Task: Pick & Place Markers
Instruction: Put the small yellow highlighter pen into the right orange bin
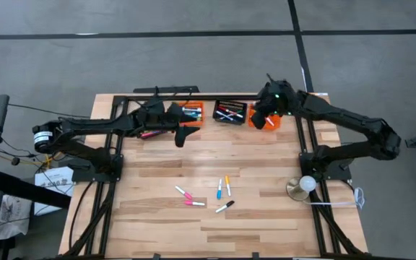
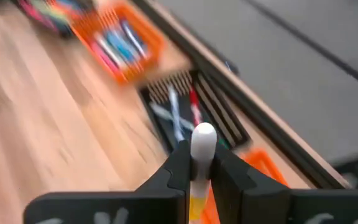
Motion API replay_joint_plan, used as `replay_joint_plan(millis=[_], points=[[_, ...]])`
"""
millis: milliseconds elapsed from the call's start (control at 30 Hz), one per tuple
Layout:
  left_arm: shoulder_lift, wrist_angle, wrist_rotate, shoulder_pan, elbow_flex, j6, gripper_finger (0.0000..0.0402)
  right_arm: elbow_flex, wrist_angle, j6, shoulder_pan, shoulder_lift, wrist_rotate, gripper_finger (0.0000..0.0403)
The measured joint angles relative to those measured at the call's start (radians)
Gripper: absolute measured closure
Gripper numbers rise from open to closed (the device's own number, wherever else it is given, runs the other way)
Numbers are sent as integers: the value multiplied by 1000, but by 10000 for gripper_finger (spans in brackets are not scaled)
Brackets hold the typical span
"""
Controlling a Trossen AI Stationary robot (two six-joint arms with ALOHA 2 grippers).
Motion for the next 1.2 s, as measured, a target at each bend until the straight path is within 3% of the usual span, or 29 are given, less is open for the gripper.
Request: replay_joint_plan(millis=[300, 433, 533, 633, 867, 1200], points=[[0, 133, -1, -6, -159, -113, 181, 195, -357, -124, -31, 266, 129, 372], [0, 235, 0, -19, -210, -139, 181, 224, -395, -177, -31, 368, 139, 374], [1, 246, -1, -28, -230, -148, 181, 227, -432, -198, -35, 436, 167, 374], [1, 254, -1, -34, -232, -158, 181, 227, -466, -196, -42, 497, 266, 366], [1, 266, -1, -35, -232, -157, 181, 227, -463, -259, -80, 625, 293, 371], [1, 277, -1, -35, -232, -155, 181, 226, -418, -286, -81, 682, 312, 361]])
